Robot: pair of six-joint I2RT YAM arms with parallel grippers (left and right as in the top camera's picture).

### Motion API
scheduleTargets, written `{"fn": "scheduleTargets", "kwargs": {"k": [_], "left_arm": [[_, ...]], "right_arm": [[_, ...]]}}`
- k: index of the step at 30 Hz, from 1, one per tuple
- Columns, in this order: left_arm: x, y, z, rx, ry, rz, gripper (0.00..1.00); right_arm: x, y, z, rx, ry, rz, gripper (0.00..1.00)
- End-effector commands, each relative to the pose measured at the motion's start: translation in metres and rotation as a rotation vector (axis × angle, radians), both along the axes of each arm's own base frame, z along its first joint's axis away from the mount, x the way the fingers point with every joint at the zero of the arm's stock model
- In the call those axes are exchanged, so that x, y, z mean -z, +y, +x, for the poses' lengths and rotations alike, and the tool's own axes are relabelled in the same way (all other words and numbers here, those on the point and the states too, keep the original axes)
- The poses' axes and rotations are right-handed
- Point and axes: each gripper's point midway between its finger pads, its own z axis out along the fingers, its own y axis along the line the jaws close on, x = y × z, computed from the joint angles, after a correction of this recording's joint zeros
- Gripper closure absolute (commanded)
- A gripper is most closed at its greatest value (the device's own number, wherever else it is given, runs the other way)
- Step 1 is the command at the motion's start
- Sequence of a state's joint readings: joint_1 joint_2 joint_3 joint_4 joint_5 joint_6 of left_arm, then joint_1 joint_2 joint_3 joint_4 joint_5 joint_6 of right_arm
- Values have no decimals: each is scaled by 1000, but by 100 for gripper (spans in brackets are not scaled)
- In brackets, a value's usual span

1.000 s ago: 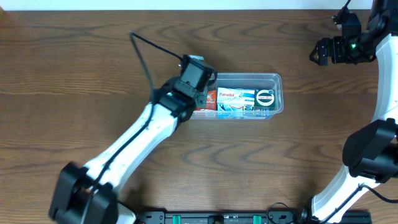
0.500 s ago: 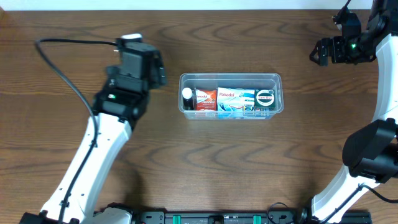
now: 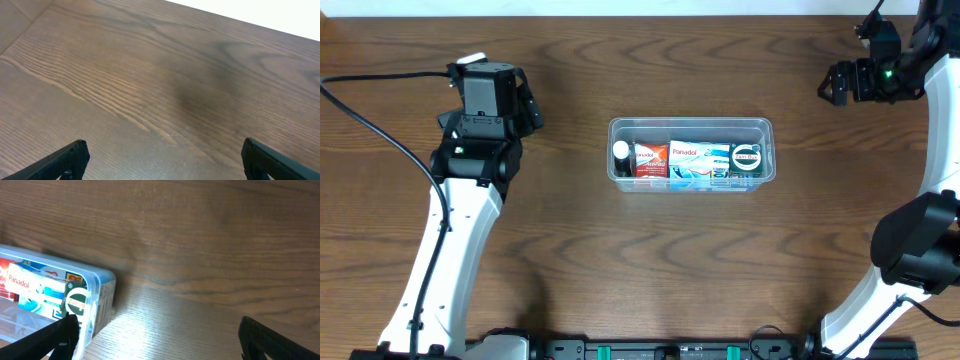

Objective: Pack container

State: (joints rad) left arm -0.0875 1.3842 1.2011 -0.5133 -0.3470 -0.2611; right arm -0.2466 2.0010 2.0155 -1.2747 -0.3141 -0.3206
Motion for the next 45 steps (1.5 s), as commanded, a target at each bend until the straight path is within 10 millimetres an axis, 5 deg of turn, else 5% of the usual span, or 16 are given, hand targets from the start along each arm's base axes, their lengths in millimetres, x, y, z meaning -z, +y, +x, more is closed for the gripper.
{"fn": "scheduleTargets", "kwargs": {"k": [1, 36, 40, 45], "left_arm": [[-12, 4, 2, -10, -25, 10, 2], [-12, 4, 2, -10, -25, 11, 2], [-12, 4, 2, -10, -25, 10, 2], [-12, 4, 2, -10, -25, 11, 2]], "right_arm": [[-6, -1, 3, 13, -14, 4, 1], [-3, 1, 3, 8, -7, 6, 1], [-28, 9, -1, -8, -66, -8, 1], [-105, 43, -26, -73, -249, -43, 1]]}}
